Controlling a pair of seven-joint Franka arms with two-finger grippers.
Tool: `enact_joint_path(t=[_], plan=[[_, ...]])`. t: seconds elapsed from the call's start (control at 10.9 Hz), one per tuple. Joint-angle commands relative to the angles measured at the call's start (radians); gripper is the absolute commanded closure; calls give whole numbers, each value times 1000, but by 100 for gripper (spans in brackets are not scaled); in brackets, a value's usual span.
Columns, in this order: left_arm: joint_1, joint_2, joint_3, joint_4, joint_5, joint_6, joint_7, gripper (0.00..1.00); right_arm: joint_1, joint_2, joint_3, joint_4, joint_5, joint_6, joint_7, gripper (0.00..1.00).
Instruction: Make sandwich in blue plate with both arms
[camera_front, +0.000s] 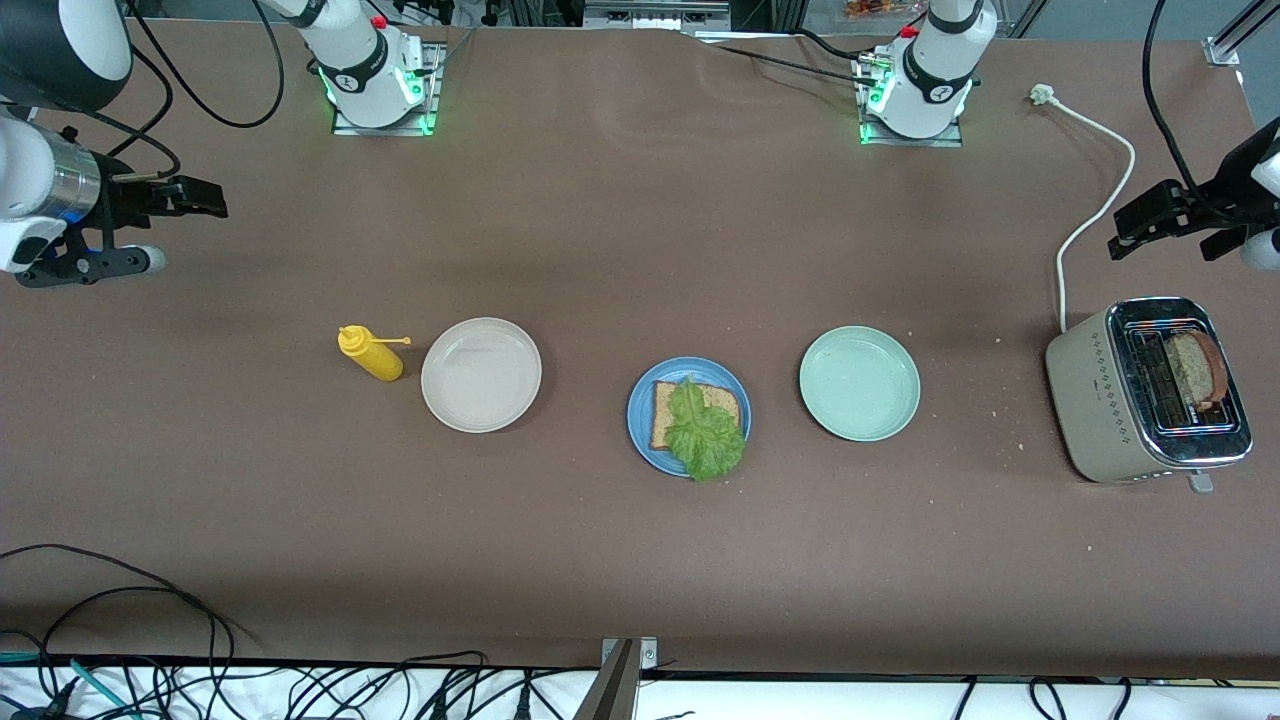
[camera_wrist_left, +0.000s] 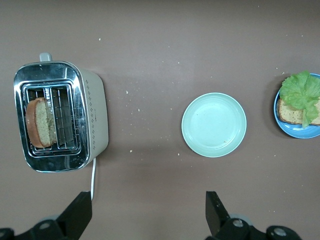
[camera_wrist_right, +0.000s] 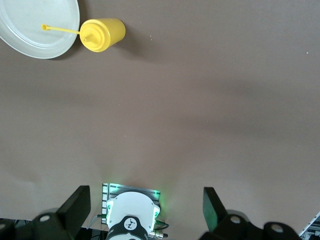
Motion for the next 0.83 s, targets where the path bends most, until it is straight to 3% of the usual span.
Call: enact_joint_path(t=[0.0,0.73], plan=[[-4,7,-1,27,32,-23,-1,0,0,3,5,24,-1,-27,-16,0],[4,5,0,27,30,-23,2,0,2,4,5,27,-1,-25,-16,0]])
